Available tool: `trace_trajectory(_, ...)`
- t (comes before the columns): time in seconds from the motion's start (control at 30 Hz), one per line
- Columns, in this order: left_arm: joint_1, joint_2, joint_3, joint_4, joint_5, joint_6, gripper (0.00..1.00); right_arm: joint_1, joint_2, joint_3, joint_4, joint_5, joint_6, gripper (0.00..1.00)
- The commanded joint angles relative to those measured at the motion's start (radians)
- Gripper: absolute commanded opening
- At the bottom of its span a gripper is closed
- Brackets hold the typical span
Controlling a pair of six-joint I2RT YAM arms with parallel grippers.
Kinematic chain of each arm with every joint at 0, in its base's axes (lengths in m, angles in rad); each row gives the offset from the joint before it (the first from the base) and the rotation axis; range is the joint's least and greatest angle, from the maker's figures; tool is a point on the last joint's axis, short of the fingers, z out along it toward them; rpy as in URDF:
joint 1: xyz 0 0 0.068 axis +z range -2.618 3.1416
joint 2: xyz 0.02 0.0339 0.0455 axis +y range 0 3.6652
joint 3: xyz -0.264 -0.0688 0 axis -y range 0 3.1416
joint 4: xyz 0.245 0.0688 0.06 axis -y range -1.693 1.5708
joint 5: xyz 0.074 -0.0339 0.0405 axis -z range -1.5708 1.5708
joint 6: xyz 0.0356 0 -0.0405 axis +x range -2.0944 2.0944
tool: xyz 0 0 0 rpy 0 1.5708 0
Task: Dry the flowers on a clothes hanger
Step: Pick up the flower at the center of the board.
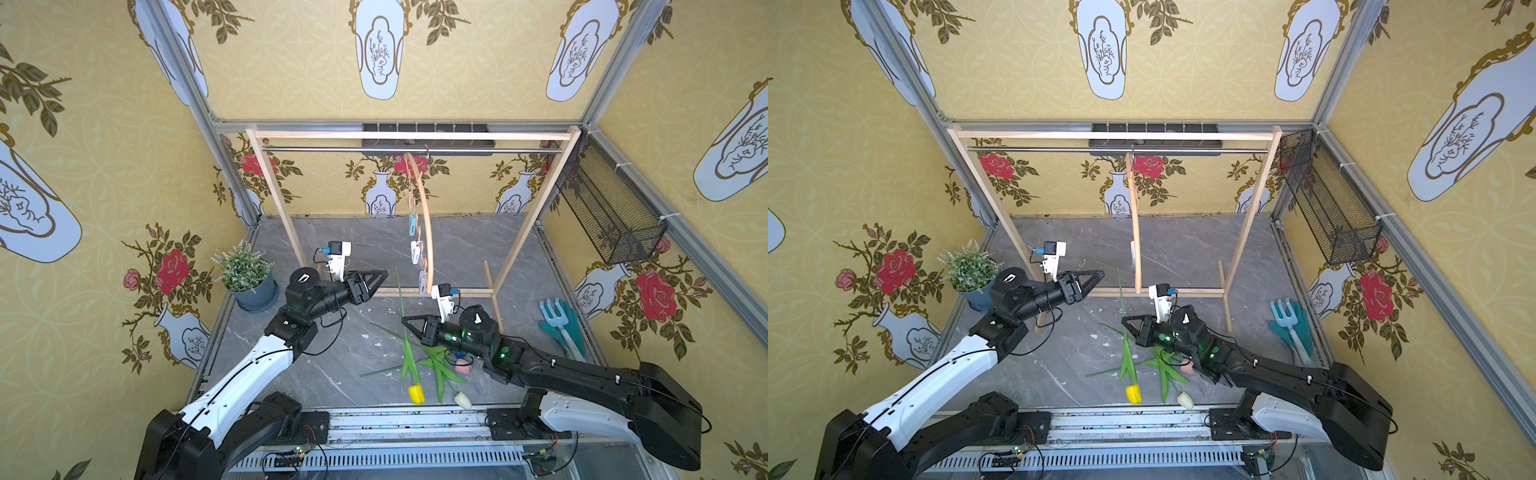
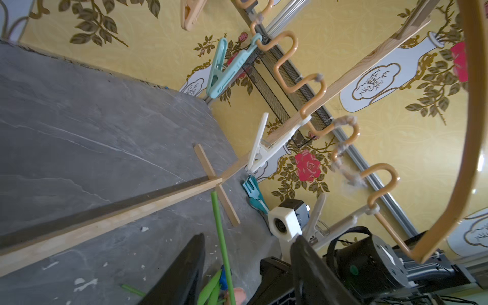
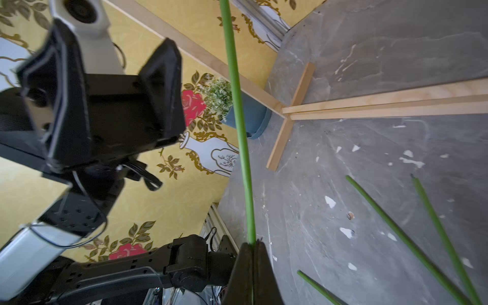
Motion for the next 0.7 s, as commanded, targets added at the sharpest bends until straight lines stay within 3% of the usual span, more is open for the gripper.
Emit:
trace_trajectory(0.0, 0.024, 0.032, 0.076, -0.205, -0.118, 0.161, 0.59, -0.002, -0.063, 0.046, -0.330, 0.148, 0.010, 0.00)
trace_trajectory(0.17, 0.070, 0.124, 0.214, -0.231, -0.107, 0.216, 0.57, -0.111, -0.199, 0.125, -0.625, 0.216, -0.032, 0.00)
trace_trajectory(0.3, 0.073, 0.214, 0.305, -0.245, -0.120, 0.248, 0.58, -0.360, -0.196, 0.231, -0.712, 0.068, -0.158, 0.00)
trace_trajectory(0.5, 0.079, 0.333, 0.432, -0.227, -0.109, 0.300, 0.61, -0.708, 0.024, 0.416, -0.639, -0.263, -0.314, 0.00)
trace_trajectory(0.67, 0.097, 0.425, 0.516, -0.192, -0.062, 0.320, 0.64, -0.767, 0.264, 0.652, -0.605, -0.398, -0.446, 0.00)
